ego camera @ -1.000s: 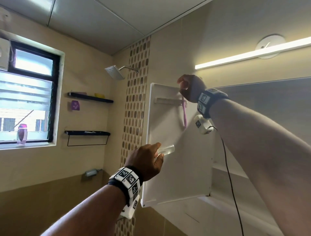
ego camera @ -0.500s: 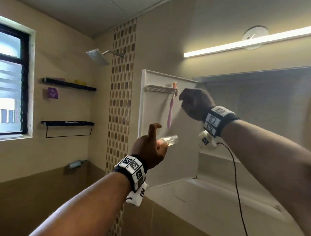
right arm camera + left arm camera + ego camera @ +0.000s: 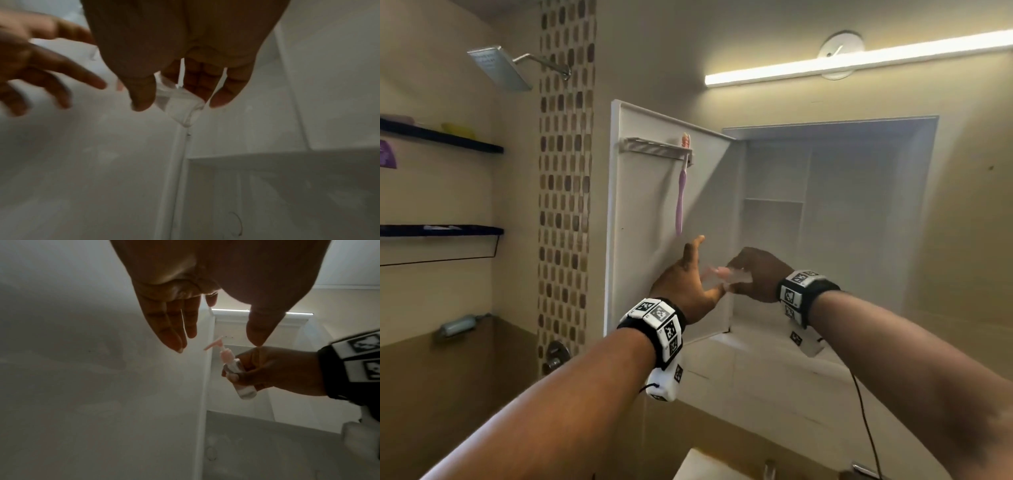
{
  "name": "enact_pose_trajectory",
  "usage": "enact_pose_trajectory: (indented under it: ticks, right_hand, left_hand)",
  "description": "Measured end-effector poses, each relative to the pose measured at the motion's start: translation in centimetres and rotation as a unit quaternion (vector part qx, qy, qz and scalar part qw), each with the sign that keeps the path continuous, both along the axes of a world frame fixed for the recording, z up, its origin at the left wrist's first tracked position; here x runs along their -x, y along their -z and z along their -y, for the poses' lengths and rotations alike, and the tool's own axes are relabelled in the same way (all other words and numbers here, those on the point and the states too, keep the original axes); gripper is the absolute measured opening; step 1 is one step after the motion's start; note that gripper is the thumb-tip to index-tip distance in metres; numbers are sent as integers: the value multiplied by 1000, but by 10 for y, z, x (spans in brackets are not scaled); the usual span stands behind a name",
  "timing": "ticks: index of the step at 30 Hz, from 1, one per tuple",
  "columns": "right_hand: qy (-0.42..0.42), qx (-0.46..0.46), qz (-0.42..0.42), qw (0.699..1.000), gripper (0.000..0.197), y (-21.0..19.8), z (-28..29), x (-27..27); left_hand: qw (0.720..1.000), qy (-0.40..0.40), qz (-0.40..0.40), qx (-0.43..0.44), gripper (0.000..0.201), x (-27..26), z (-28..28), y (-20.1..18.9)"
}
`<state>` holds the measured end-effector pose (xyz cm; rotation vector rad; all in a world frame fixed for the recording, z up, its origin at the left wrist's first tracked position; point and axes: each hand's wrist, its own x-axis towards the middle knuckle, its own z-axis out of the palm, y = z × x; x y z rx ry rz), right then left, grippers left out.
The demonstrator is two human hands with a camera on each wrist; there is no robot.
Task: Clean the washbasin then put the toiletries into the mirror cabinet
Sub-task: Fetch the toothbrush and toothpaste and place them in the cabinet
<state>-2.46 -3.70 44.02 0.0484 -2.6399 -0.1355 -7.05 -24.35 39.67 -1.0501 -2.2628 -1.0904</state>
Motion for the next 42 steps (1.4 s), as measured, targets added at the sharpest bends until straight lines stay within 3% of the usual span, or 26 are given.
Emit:
enact_pose_trajectory:
  ticks: [2, 5, 11, 17, 23, 27, 31, 37, 42]
  right_hand:
    - [65, 64, -59, 994, 49, 5, -25, 12]
    - [133, 185, -157, 961, 50, 4, -47, 23]
    - [185, 300, -189, 916, 41, 13, -53, 47]
    - [203, 304, -184, 912, 42, 36, -53, 58]
    - [241, 304, -147, 910, 86, 43, -55, 65]
    - [169, 325, -210, 906, 88, 64, -47, 48]
    - [9, 308, -391, 867, 64, 112, -17, 34]
    - [-98, 270, -232, 930, 58, 217, 80, 20]
    - [-202, 286, -125, 928, 52, 284, 161, 12]
  left_hand:
    - [1000, -5, -16, 14, 97, 1, -2, 5]
    - [998, -3, -46, 36, 90, 3, -2, 16]
    - [997, -22, -39, 59, 87, 16, -3, 32]
    - [996, -31, -42, 68, 85, 22, 0, 42]
    - [994, -36, -55, 91, 80, 19, 10, 55]
    - [993, -53, -56, 87, 76, 11, 28, 71]
    - [990, -87, -73, 88, 71, 1, 46, 89]
    - [970, -121, -113, 178, 63, -24, 85, 131]
    - [955, -143, -125, 229, 53, -47, 146, 176]
